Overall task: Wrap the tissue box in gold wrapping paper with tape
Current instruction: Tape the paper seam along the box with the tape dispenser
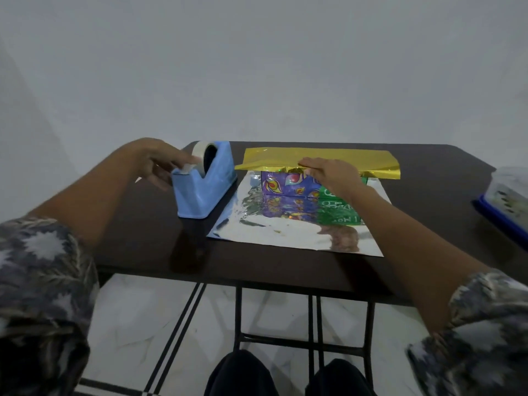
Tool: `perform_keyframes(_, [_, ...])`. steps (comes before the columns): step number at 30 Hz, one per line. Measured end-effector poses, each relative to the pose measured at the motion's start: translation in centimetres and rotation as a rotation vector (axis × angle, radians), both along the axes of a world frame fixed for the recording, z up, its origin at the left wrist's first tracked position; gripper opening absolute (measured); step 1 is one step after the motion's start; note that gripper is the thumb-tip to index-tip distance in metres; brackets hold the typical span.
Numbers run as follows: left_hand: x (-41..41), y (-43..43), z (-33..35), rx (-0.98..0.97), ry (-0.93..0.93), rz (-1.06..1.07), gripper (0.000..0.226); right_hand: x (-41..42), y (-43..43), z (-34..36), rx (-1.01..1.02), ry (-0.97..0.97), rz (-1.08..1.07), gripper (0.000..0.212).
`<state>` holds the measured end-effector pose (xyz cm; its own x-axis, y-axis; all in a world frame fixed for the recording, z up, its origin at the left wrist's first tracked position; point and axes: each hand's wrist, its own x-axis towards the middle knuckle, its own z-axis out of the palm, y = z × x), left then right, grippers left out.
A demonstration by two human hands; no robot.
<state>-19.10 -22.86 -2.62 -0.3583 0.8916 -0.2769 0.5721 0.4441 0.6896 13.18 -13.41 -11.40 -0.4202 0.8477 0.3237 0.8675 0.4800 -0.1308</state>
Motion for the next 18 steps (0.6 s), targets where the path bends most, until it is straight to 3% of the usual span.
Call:
perform_keyframes(4, [0.4, 0.2, 0.0, -0.048, -0.078, 0.034, 0.023, 0.0, 0.0, -0.1, 0.013, -0.008, 0.005, 0.041])
perform_keyframes(14, [-0.4, -0.2, -0.1, -0.047, -0.263, 0.069, 0.024, 0.0, 0.0, -0.1, 0.037, 0.001, 0.013, 0.04])
perform_keyframes(18, [0.1, -0.1, 0.7, -0.016, -0.426, 0.103, 0.018, 0.0, 0.0, 0.0, 0.038, -0.008, 0.005, 0.041])
